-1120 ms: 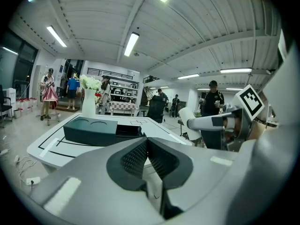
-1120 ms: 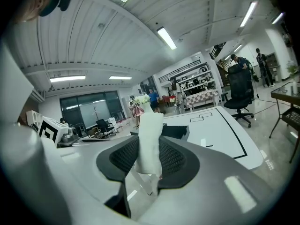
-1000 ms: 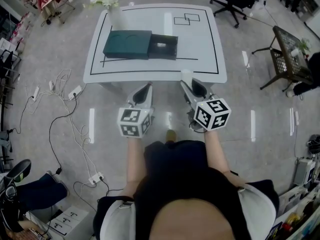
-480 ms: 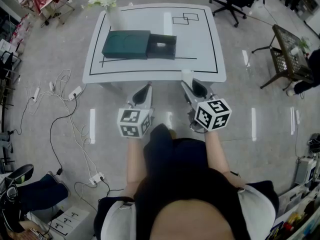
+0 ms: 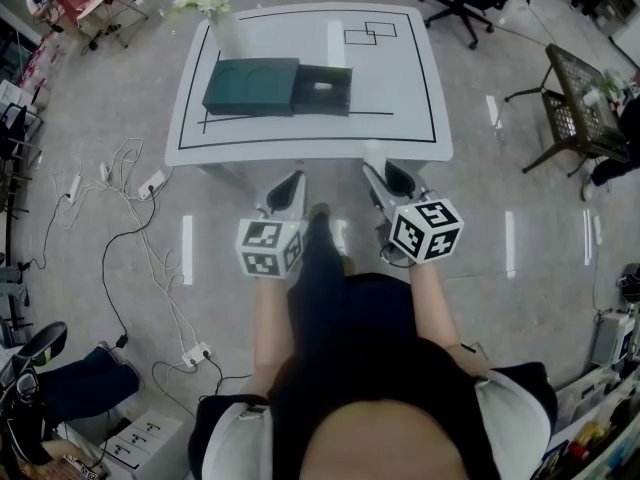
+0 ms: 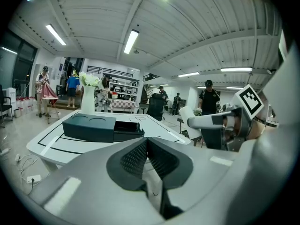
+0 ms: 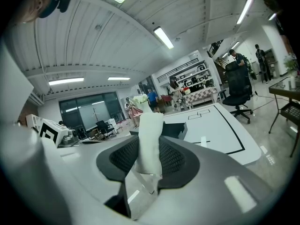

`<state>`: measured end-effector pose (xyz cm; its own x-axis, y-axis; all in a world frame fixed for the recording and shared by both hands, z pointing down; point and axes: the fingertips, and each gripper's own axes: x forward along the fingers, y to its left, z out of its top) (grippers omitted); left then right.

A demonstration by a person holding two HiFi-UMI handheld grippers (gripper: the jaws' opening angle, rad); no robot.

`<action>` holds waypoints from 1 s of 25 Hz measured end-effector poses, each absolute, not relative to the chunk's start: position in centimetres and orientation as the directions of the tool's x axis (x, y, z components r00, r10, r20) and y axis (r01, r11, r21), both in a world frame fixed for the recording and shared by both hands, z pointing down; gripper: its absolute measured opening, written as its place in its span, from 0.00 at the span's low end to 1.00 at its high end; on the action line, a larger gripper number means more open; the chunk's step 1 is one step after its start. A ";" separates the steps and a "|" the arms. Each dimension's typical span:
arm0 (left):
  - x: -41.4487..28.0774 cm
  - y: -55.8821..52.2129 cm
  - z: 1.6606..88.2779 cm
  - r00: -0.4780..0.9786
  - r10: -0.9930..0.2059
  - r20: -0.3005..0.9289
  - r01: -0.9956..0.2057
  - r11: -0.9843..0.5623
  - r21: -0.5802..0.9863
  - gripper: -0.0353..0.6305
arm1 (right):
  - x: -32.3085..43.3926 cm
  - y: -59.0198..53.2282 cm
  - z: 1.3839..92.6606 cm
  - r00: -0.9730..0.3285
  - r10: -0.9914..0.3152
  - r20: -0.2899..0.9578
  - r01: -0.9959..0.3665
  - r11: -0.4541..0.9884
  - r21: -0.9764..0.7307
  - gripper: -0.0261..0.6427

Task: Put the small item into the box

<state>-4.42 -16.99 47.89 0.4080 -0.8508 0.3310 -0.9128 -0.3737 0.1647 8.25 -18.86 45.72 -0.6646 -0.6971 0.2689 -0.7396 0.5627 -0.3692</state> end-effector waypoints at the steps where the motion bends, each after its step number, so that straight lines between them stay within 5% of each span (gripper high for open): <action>1: -4.5 -17.1 48.0 0.406 -0.850 0.335 -0.914 -0.373 0.163 0.07 | 8.3 -19.0 45.7 -0.663 -0.698 0.269 -0.741 0.560 -0.372 0.23; 25: -6.3 -25.8 47.2 0.429 -0.832 0.350 -0.903 -0.392 0.175 0.07 | 6.2 -27.3 45.5 -0.646 -0.701 0.303 -0.757 0.538 -0.370 0.23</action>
